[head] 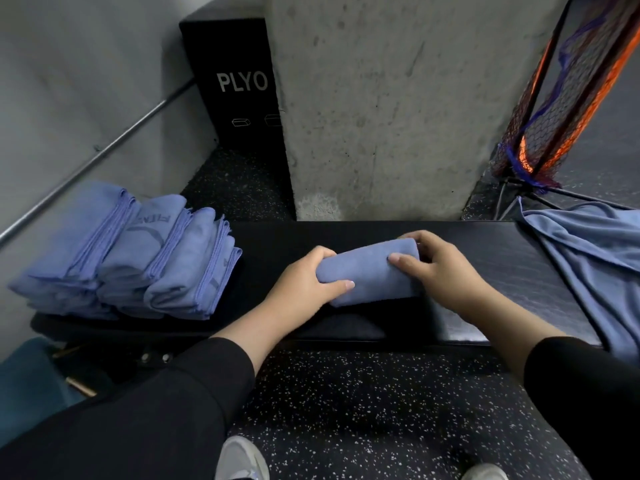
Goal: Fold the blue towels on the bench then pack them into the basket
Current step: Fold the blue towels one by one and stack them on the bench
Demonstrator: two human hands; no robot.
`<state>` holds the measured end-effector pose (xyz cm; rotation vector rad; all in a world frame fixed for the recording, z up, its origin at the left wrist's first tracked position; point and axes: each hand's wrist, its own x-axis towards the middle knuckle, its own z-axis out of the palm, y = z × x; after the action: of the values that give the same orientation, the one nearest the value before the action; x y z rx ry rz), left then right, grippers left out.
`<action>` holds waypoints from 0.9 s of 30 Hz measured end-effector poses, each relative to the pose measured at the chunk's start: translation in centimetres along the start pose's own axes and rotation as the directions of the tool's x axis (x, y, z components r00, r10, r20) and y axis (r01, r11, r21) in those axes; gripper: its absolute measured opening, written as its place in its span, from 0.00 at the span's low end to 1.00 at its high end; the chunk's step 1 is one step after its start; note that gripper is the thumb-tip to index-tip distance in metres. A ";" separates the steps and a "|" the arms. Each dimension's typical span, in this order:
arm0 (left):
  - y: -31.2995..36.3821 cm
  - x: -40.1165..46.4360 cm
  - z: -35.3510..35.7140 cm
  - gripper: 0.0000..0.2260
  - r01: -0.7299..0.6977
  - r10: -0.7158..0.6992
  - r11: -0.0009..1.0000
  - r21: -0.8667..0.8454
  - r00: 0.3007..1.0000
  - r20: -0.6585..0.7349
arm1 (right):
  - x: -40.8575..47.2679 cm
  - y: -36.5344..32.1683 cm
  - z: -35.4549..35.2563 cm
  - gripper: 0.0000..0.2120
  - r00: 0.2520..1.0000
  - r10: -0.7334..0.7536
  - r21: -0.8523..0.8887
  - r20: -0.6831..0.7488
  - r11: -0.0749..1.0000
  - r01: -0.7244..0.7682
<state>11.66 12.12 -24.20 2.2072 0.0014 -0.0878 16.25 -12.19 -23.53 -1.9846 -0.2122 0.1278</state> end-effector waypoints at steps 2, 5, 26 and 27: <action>0.2 -0.9 -0.9 0.11 0.066 -0.068 0.983 -0.170 0.998 -0.006 | 0.3 -1.7 1.0 0.13 0.995 0.087 0.114 -0.040 0.990 -0.082; 0.1 -2.6 -2.0 0.11 0.170 -0.199 0.900 -0.402 0.980 -0.029 | 0.3 -3.6 3.3 0.19 0.969 0.242 0.413 0.049 0.878 -0.240; -4.2 -10.8 -5.9 0.09 0.447 -0.704 0.452 -0.772 0.710 -0.001 | 3.3 -7.9 19.2 0.05 0.938 0.285 0.384 0.196 0.858 -0.341; -4.3 -11.1 -6.2 0.08 0.471 -0.726 0.462 -0.752 0.688 -0.015 | 3.7 -7.8 19.6 0.05 0.943 0.272 0.342 0.189 0.882 -0.323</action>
<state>0.88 19.98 -23.28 1.3021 0.9106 -0.0865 15.55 9.24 -24.42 -1.6185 0.0351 0.4709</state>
